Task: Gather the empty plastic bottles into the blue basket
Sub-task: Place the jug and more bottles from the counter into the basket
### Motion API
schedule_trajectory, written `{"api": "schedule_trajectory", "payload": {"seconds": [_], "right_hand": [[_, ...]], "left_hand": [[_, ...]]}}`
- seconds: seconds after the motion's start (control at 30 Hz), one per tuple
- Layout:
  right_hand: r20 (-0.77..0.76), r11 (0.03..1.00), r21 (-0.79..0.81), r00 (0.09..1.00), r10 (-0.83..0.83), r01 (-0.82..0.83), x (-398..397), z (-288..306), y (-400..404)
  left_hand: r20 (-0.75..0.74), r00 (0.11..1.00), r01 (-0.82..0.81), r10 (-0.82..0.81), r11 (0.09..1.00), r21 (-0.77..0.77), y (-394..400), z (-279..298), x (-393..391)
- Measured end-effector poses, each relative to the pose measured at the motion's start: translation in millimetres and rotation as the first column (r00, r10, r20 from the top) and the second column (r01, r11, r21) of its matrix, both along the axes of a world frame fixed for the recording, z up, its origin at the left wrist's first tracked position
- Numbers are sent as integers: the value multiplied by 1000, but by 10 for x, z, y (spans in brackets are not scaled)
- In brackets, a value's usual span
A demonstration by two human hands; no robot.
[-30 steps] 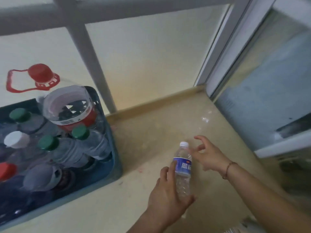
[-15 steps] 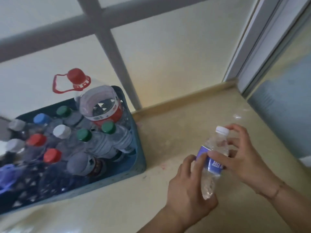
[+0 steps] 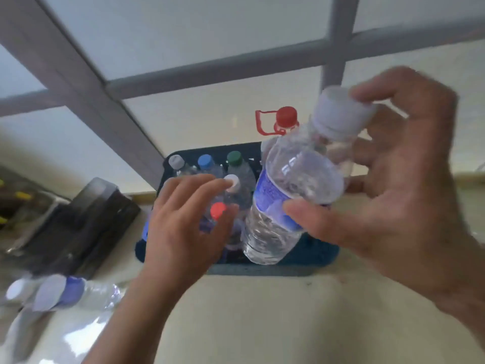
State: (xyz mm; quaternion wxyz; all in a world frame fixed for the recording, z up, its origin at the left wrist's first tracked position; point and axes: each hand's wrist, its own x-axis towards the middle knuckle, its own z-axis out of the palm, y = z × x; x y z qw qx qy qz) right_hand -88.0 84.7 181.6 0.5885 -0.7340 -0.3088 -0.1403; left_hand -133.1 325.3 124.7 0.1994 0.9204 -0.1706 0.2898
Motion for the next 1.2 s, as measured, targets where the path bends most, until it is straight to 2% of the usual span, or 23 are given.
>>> {"api": "schedule_trajectory", "payload": {"seconds": [0.03, 0.07, 0.1, 0.13, 0.2, 0.27, 0.37, 0.47, 0.57, 0.73, 0.83, 0.9, 0.97, 1.0, 1.03, 1.07, 1.13, 1.2], "right_hand": [[-57, 991, -117, 995, -78, 71, -176, -61, 305], [-34, 990, -136, 999, 21, -25, -234, -97, 384], [26, 985, -170, 999, 29, -24, -256, -216, 513], [5, 967, -254, 999, 41, -38, -287, -367, 635], [56, 938, -347, 998, 28, -7, -192, -550, 752], [92, 910, -414, 996, 13, 27, -164, -708, 821], [18, 874, -485, 999, -28, 33, -230, -933, 854], [-99, 807, -589, 988, -122, 41, -246, -1080, 892], [-242, 786, -618, 951, -190, 0, -239, -1154, 949], [-278, 724, -685, 948, -154, -83, -126, -1129, 978], [-273, 639, -762, 947, -172, -104, -114, -1081, 1001], [-277, 605, -789, 941, -195, -107, -103, -1041, 986], [-268, 567, -816, 942, -202, -110, -109, -993, 950], [-239, 541, -836, 949, -208, -92, -122, -963, 934], [-197, 522, -851, 956, -217, -57, -128, -920, 934], [-157, 523, -852, 961, -228, -15, -116, -871, 948], [-145, 571, -821, 967, -210, 1, -100, -732, 1077], [-185, 692, -721, 972, -146, -33, -147, -502, 1409]], "left_hand": [[-57, 996, -61, 67, 992, 109, 223, -41, 90], [-131, 987, -62, 92, 975, 215, 401, -62, 157], [-185, 979, -35, 91, 957, 288, 531, -108, 211], [-253, 964, 17, 78, 935, 353, 569, -156, 247], [-300, 954, 123, 5, 905, 406, 590, -257, 314], [-292, 956, 156, -41, 910, 385, 617, -299, 383], [-258, 966, 134, -35, 916, 379, 624, -347, 428], [-249, 968, 127, -30, 916, 382, 643, -368, 478], [-238, 969, 154, -65, 912, 380, 672, -394, 521], [-244, 962, 205, -119, 908, 366, 679, -406, 530], [-214, 970, 185, -113, 915, 359, 726, -347, 457], [-135, 987, 125, -89, 951, 283, 863, -253, 301], [38, 999, -6, 5, 999, 37, 1120, -184, 0], [144, 984, -85, 103, 988, -131, 1285, -216, -199], [224, 942, -179, 248, 941, -287, 1457, -311, -420], [242, 877, -291, 416, 859, -421, 1635, -468, -645], [129, 724, -482, 678, 630, -609, 1981, -876, -1071], [-30, 612, -598, 790, 438, -671, 2221, -1267, -1409]]}}
